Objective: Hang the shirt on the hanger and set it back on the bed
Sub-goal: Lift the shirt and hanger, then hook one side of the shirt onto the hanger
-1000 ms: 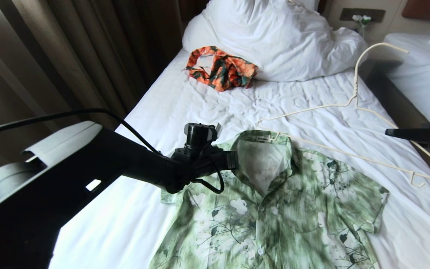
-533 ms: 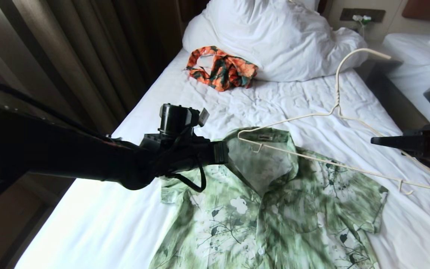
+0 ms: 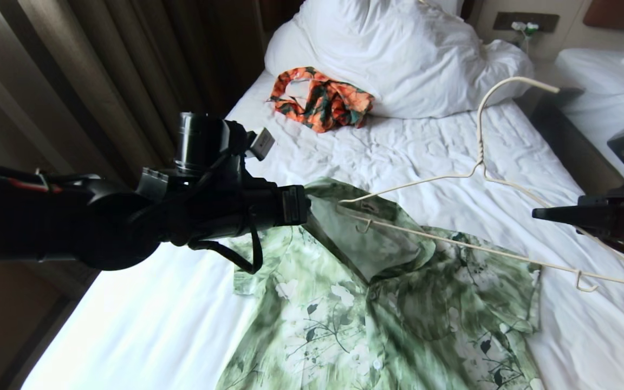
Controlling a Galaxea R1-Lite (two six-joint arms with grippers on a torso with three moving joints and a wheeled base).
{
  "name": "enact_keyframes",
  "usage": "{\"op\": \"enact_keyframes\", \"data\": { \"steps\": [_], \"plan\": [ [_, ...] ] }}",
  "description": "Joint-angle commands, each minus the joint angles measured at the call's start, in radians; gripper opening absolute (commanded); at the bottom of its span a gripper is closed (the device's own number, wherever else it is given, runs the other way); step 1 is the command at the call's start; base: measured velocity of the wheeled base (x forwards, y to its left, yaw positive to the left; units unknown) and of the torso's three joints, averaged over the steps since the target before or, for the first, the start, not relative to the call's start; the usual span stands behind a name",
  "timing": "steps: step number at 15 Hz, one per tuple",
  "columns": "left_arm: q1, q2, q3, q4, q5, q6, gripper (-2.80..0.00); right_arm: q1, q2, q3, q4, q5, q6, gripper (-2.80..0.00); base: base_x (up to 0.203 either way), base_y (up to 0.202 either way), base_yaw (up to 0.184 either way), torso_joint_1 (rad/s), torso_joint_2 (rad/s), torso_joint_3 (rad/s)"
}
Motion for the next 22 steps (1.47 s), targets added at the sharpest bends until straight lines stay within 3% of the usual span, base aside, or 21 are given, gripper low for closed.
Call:
{"op": "enact_keyframes", "data": {
  "steps": [1, 9, 12, 15, 19, 22],
  "plan": [
    [-0.018, -0.034, -0.008, 0.002, 0.002, 0.001, -2.8, 0.025, -0.001, 0.005, 0.002, 0.008, -0.002, -2.8, 0.0, 0.0, 0.0, 0.0, 0.0, 0.0],
    [-0.208, -0.086, -0.122, 0.169, 0.147, -0.003, -2.8, 0.125, 0.012, 0.001, -0.059, 0.008, -0.002, -2.8, 0.0, 0.0, 0.0, 0.0, 0.0, 0.0],
    [-0.332, -0.089, -0.141, 0.196, 0.287, -0.006, -2.8, 0.135, -0.003, 0.004, -0.098, 0.008, -0.002, -2.8, 0.0, 0.0, 0.0, 0.0, 0.0, 0.0],
    [-0.4, -0.086, -0.22, 0.25, 0.306, -0.021, -2.8, 0.158, 0.002, 0.004, -0.101, 0.008, -0.003, -2.8, 0.0, 0.0, 0.0, 0.0, 0.0, 0.0],
    [-0.414, -0.087, -0.236, 0.266, 0.302, -0.042, -2.8, 0.178, 0.012, 0.014, -0.147, 0.008, -0.008, -2.8, 0.0, 0.0, 0.0, 0.0, 0.0, 0.0],
    [-0.42, -0.056, -0.223, 0.278, 0.287, -0.12, -2.8, 0.176, 0.008, 0.069, -0.221, 0.008, -0.009, -2.8, 0.0, 0.0, 0.0, 0.0, 0.0, 0.0]
  ]
}}
